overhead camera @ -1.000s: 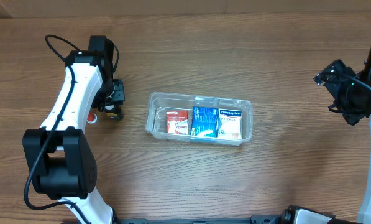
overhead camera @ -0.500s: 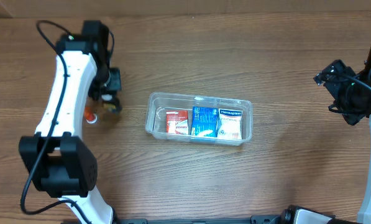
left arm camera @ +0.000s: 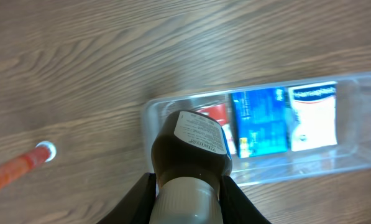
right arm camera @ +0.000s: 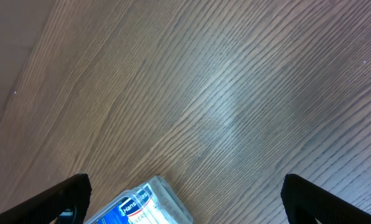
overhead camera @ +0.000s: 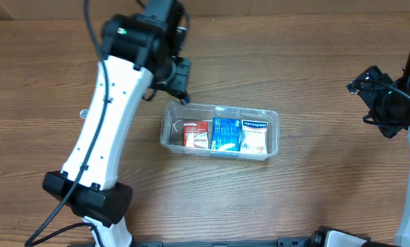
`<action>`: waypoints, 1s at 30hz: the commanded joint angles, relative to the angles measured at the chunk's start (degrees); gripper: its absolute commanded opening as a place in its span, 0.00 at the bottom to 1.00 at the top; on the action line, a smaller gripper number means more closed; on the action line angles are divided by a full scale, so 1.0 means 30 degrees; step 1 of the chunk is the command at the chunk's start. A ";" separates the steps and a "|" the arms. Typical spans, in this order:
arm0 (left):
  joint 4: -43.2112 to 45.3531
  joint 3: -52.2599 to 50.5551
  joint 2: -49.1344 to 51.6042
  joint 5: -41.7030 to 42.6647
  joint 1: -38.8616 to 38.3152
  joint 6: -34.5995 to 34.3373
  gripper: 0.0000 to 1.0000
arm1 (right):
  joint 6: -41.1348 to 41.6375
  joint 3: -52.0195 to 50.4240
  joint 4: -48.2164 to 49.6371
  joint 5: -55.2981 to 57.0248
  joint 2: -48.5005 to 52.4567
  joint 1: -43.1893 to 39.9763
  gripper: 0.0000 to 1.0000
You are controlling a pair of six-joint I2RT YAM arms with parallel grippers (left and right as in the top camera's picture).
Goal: Pack container
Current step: 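Lift the brown bottle and carry it right over the container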
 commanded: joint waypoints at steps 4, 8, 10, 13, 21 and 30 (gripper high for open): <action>0.1311 -0.2135 -0.0182 -0.0401 -0.0532 0.0022 0.07 | -0.0080 0.0233 0.0058 0.0036 -0.0051 -0.0029 1.00; 0.2499 -0.5421 -0.0182 -0.0124 -0.0532 0.1938 0.07 | -0.0080 0.0240 0.0058 0.0036 -0.0051 -0.0029 1.00; 0.2907 -0.6455 -0.0182 -0.0160 -0.0532 0.2135 0.07 | -0.0080 0.0240 0.0058 0.0036 -0.0051 -0.0029 1.00; 0.3140 -0.7184 -0.0175 -0.0940 -0.0510 0.2470 0.10 | -0.0080 0.0240 0.0058 0.0036 -0.0051 -0.0029 1.00; 0.4022 -0.8218 -0.0146 -0.3395 -0.0510 0.3111 0.13 | -0.0080 0.0240 0.0058 0.0036 -0.0051 -0.0029 1.00; 0.4758 -0.8240 0.1406 -0.3359 -0.0517 0.3104 0.14 | -0.0080 0.0240 0.0058 0.0036 -0.0051 -0.0029 1.00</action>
